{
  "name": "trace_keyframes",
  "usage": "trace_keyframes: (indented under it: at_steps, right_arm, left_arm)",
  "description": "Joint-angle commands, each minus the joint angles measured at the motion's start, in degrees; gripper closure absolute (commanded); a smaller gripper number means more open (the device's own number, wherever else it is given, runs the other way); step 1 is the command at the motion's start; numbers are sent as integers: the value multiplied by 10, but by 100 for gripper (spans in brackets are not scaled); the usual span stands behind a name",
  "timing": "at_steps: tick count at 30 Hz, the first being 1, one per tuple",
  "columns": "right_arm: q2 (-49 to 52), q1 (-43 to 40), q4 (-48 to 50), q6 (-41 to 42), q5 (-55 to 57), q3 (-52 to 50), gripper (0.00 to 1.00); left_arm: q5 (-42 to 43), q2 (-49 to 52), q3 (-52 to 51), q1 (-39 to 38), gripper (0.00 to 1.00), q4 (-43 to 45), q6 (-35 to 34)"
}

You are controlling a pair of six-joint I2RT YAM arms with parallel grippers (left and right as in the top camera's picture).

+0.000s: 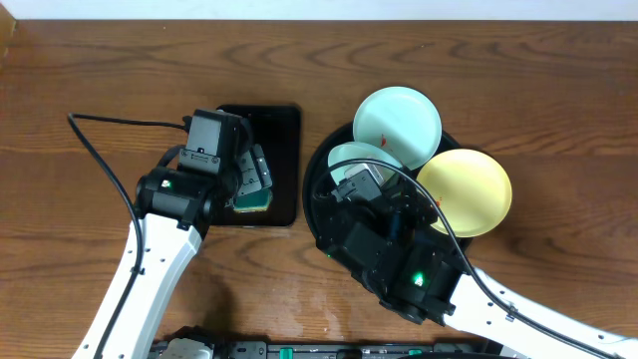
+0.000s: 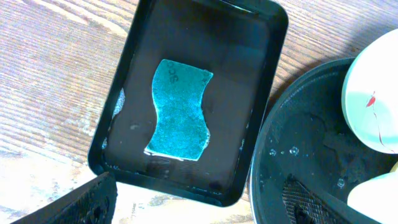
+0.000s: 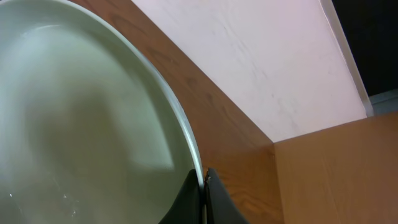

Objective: Clean dirty plates on tray and stack at the side
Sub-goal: 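Lift the cleaned pale green plate off the round tray with right gripper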

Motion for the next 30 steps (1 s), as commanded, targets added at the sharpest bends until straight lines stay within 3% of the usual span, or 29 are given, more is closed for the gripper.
trace_keyframes:
  at_steps: [1, 16, 20, 22, 24, 30]
  right_arm:
    - [-9, 5, 2, 0, 21, 15, 99]
    - [-9, -2, 9, 2, 53, 15, 99]
    - [-8, 2, 30, -55, -39, 15, 99]
    - [-8, -2, 28, -15, 8, 15, 99]
    - [-9, -14, 24, 25, -15, 15, 99]
    - [-26, -141, -31, 182, -292, 16, 99]
  left_arm:
    - [-1, 0, 11, 3, 14, -1, 5]
    - [-1, 0, 11, 3, 14, -2, 5]
    - [-1, 0, 11, 3, 14, -2, 5]
    - [-1, 0, 11, 3, 14, -2, 5]
    - [-1, 0, 11, 3, 14, -2, 5]
    - [-1, 0, 11, 3, 14, -2, 5]
